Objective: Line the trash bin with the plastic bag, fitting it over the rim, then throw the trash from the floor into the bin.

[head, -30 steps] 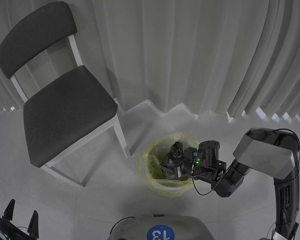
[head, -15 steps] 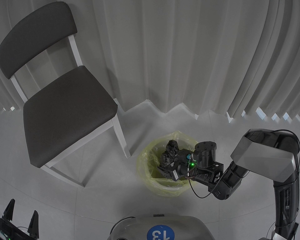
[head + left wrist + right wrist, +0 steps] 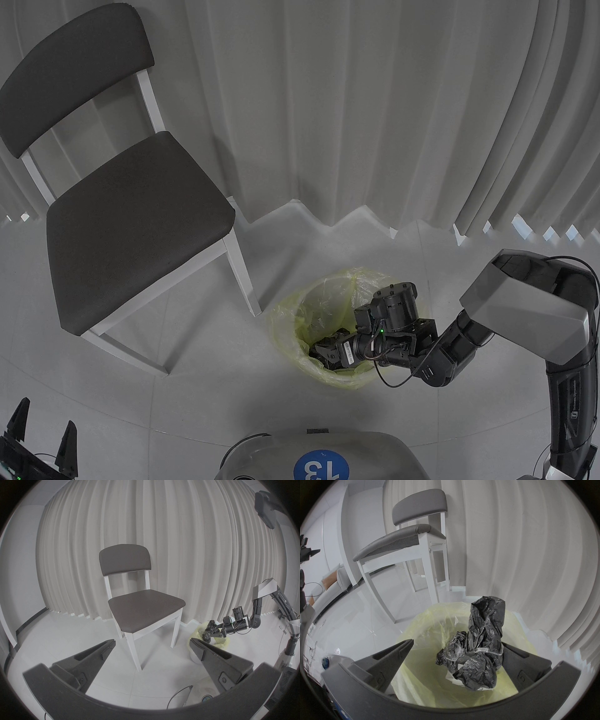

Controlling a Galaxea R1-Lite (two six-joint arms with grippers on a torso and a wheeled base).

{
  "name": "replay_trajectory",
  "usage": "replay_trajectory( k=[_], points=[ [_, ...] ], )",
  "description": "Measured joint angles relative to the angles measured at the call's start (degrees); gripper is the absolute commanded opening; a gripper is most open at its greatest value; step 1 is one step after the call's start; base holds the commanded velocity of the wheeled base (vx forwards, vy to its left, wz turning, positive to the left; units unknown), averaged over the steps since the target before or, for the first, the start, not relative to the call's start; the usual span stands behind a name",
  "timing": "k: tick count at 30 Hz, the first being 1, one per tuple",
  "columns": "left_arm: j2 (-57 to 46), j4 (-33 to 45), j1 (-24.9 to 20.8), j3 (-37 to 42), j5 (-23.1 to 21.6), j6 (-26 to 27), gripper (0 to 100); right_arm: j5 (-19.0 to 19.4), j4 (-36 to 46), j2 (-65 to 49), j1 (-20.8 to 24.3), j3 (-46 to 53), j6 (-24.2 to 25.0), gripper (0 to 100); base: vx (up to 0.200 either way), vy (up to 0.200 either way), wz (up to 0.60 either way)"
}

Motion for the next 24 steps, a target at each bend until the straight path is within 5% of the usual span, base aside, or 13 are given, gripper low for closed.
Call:
replay_trajectory(
  k=[15,24],
  points=[
    [0.0,0.02,0.0,-0.02,-0.05,0.02,100,-0.69,0.68,-10.26,-1.68,-1.6,-2.95,100,0.0,0.0,0.0],
    [0.0,0.0,0.0,-0.05,-0.02,0.79,100,-4.27,4.73,-19.6,-5.46,3.44,-6.36,100,0.0,0.0,0.0]
  ],
)
